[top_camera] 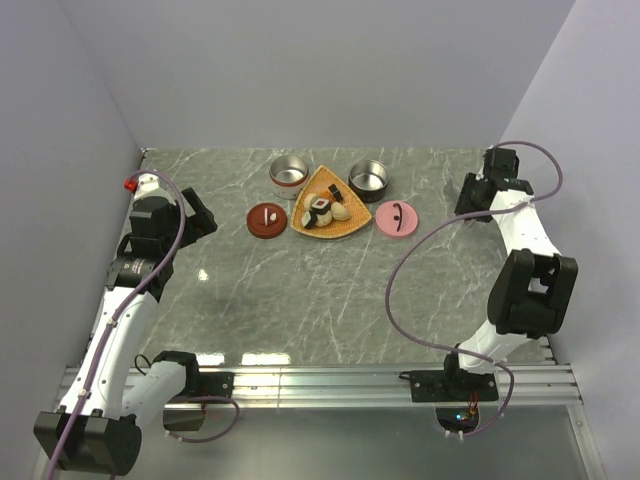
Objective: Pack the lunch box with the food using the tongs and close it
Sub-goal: Grab the clamp with the right arm, then pick up the food using the clamp
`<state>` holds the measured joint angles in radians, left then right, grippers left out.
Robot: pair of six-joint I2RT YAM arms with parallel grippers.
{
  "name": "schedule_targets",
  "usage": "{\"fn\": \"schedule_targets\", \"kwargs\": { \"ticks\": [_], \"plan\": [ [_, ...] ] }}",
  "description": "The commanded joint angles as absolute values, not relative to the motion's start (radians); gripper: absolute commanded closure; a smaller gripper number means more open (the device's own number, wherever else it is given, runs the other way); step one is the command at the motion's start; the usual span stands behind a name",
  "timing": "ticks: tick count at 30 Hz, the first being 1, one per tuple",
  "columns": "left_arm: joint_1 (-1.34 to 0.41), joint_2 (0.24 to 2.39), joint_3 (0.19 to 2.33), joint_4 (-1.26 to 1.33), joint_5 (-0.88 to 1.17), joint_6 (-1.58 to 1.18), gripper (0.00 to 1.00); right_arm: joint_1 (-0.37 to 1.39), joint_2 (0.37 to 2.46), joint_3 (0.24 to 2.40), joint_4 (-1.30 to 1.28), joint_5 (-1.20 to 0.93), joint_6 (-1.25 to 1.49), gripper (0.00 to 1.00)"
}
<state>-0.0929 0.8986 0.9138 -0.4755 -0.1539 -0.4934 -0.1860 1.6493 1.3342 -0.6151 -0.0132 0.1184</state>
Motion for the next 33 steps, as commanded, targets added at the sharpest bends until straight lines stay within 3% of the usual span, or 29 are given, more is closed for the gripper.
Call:
{"fn": "schedule_targets", "kwargs": {
  "ticks": [1, 10, 22, 33],
  "plan": [
    [-0.087, 0.9, 0.919, -0.44, -0.14, -0.495, 0.01, -0.187, 1.577, 1.312, -0.635, -0.069, 0.107, 0.53],
    [-0.087, 0.9, 0.92, -0.437, -0.13, -0.483, 0.0, -0.155, 1.445, 1.318, -0.683, -0.212, 0.106, 0.55],
    [-0.087, 0.891, 0.908, -0.43, -0.132, -0.472, 0.01, 0.073, 1.306, 1.433, -0.765, -0.268, 0.081, 0.55],
    [-0.087, 0.882, 0.899, -0.422, -0.118, -0.465, 0.0, 0.267, 1.252, 1.321, -0.615, -0.316, 0.14, 0.55]
  ]
}}
